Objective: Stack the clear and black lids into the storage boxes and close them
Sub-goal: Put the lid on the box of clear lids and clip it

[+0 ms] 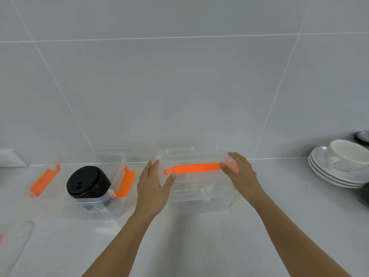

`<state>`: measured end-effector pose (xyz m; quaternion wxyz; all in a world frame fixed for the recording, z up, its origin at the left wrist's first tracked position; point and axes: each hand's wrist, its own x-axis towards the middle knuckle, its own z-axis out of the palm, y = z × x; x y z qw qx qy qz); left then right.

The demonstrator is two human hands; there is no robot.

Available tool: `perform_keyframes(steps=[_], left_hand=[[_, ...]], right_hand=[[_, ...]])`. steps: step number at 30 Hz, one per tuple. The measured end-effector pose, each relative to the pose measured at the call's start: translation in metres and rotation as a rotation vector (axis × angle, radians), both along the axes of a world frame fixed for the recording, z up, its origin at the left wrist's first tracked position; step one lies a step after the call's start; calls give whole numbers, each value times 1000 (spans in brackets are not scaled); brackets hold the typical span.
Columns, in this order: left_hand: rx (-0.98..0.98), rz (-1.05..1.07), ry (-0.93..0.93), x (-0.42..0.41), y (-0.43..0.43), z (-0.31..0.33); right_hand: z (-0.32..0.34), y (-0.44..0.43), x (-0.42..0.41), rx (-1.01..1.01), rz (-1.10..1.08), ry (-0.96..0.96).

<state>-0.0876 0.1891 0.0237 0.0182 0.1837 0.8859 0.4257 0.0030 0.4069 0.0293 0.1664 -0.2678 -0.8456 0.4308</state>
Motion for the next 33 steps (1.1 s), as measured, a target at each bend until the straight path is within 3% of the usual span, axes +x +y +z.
perform_keyframes(steps=[3,6,8,10,12,15,20,33], left_hand=[[239,207,-225,6,0,-2],[457,354,-560,10,2,-6],[572,413,-732,10,2,-7],[639,402,-776,9,0,-7],[623,400,-704,7,-2,-7],[568,381,-496,9,-1,-3],[395,335,-257,12,0,-1],[67,264,-26,6,2,2]], right_hand=[[-7,0,5,-344,-207,124],[-11,1,9,-647,-320,55],[-11,3,10,-751,-306,11],[-9,3,10,-781,-290,22],[-8,2,10,-716,-307,68],[-6,-1,9,-456,-299,107],[1,-4,12,-83,-231,7],[6,0,8,335,-156,-171]])
